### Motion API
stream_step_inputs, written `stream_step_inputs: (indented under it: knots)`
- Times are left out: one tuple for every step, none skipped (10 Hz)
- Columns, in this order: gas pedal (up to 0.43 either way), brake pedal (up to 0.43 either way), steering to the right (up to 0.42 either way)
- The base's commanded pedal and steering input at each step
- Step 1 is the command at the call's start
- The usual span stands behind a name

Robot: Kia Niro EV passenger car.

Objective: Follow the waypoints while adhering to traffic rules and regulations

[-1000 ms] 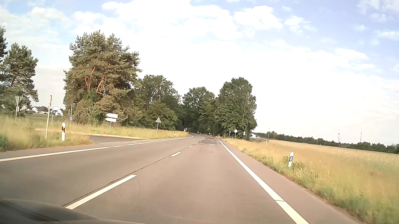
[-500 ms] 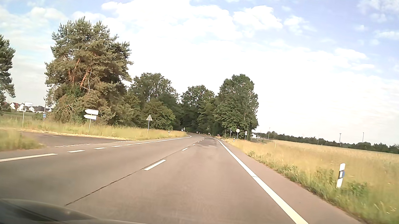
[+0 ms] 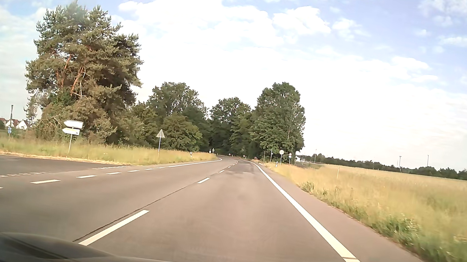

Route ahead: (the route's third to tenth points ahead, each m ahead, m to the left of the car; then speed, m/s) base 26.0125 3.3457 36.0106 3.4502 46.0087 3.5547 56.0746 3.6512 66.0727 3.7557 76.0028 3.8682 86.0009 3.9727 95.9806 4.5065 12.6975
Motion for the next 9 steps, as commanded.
stream_step_inputs:
  knots:
    - [0.059,0.030,0.001]
    - [0.059,0.030,0.001]
    - [0.059,0.030,0.001]
    - [0.059,0.030,0.001]
    - [0.059,0.030,0.001]
    - [0.059,0.030,0.001]
    - [0.059,0.030,0.001]
    - [0.059,0.030,0.001]
    - [0.059,0.030,0.001]
